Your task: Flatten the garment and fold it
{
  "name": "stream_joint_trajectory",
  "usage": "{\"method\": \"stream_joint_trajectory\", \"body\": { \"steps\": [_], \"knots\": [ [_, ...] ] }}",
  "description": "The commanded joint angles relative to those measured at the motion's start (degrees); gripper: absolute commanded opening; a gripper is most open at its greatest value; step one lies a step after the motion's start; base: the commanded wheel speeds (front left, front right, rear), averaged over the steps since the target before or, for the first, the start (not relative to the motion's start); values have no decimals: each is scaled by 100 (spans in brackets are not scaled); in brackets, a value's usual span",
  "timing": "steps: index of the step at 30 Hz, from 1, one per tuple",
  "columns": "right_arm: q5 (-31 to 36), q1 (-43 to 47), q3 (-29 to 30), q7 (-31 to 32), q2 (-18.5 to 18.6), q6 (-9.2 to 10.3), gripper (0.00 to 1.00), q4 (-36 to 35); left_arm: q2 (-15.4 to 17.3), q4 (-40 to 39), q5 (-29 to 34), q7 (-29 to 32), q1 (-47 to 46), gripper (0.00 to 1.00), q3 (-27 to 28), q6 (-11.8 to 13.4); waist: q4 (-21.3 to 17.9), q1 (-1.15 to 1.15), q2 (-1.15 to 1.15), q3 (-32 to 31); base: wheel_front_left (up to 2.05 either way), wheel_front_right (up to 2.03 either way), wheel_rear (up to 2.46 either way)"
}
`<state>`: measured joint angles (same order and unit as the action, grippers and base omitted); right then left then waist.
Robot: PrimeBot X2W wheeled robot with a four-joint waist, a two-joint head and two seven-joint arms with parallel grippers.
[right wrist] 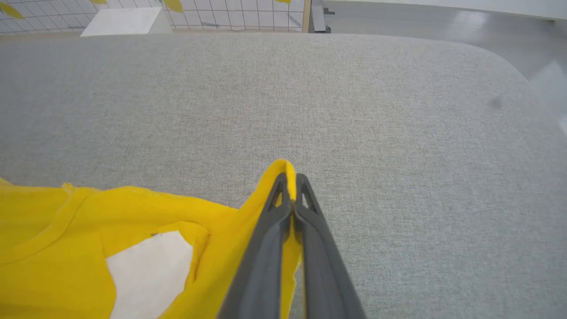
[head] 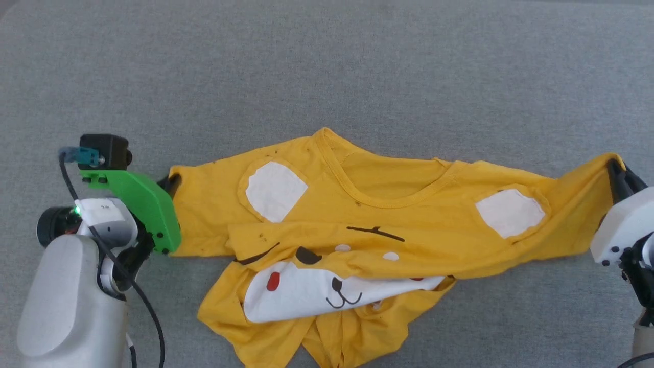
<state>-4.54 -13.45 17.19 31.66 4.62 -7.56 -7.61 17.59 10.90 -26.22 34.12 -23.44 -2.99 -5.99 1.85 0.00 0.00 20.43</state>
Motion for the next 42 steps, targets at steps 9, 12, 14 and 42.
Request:
{"method": "stream_joint_trajectory", "body": {
  "steps": [9, 12, 14, 42],
  "knots": [
    [-67, -1127, -755, -186, 585, 8, 0, 230, -121, -828, -290, -327, -1124, 0, 399, 256, -267, 0, 0, -685, 0, 0, 0],
    [-93, -1612, -1132, -207, 812, 8, 0, 436, -55, -825, -207, -315, -1544, 0, 394, 319, -364, 0, 0, -879, 0, 0, 0],
    [-116, -1974, -1402, -231, 935, 8, 0, 627, -5, -740, -92, -335, -1835, 0, 351, 358, -429, 0, 0, -1033, 0, 0, 0],
    [-194, -5504, -3245, -8, 1669, 8, 0, 2709, -265, 813, 203, 405, -4731, 0, -314, 619, -680, 0, 0, -2022, 0, 0, 0]
  ]
}}
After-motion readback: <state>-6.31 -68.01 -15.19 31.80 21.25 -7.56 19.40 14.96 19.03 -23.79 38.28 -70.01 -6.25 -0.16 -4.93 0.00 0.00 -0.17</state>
